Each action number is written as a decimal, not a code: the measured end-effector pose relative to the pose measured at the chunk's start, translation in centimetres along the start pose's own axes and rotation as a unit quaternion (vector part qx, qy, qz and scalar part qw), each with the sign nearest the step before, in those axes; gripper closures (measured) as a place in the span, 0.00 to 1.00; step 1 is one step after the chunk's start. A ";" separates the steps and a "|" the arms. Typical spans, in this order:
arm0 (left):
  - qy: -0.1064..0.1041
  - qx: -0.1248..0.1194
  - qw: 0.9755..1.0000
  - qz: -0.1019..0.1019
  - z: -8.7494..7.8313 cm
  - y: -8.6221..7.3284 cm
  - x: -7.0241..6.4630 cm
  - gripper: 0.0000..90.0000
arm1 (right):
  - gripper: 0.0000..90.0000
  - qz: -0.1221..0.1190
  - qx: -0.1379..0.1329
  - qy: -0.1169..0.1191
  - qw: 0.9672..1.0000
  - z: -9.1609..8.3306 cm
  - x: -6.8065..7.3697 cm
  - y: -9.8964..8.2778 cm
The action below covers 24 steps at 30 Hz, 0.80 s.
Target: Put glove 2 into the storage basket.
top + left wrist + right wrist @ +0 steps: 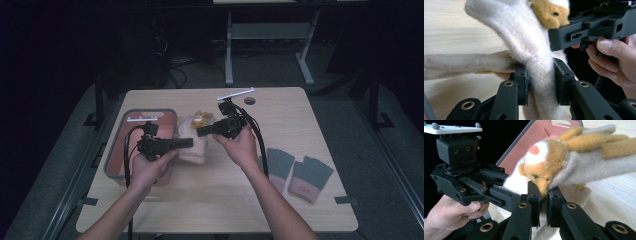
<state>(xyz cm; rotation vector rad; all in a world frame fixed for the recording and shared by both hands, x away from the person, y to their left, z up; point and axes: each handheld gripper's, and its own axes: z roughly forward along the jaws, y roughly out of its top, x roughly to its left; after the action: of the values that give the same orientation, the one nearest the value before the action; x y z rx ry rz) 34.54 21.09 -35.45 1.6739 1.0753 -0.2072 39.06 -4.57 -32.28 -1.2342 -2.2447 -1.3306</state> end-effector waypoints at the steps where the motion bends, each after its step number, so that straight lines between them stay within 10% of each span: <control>1: 0.002 0.000 1.000 0.001 -0.2 0.1 0.0 0.76 | 0.92 0.000 0.001 0.000 1.000 0.1 0.1 0.2; 24: 0.024 -0.017 1.000 -0.002 -4.6 1.7 1.6 0.76 | 0.92 -0.019 0.000 0.009 1.000 3.3 2.9 3.4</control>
<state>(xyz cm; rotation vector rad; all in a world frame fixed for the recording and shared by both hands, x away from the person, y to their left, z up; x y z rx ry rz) 34.95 25.82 -33.41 1.6531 1.1128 -0.1508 40.51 0.47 -30.38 -1.1793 -2.2665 -1.3498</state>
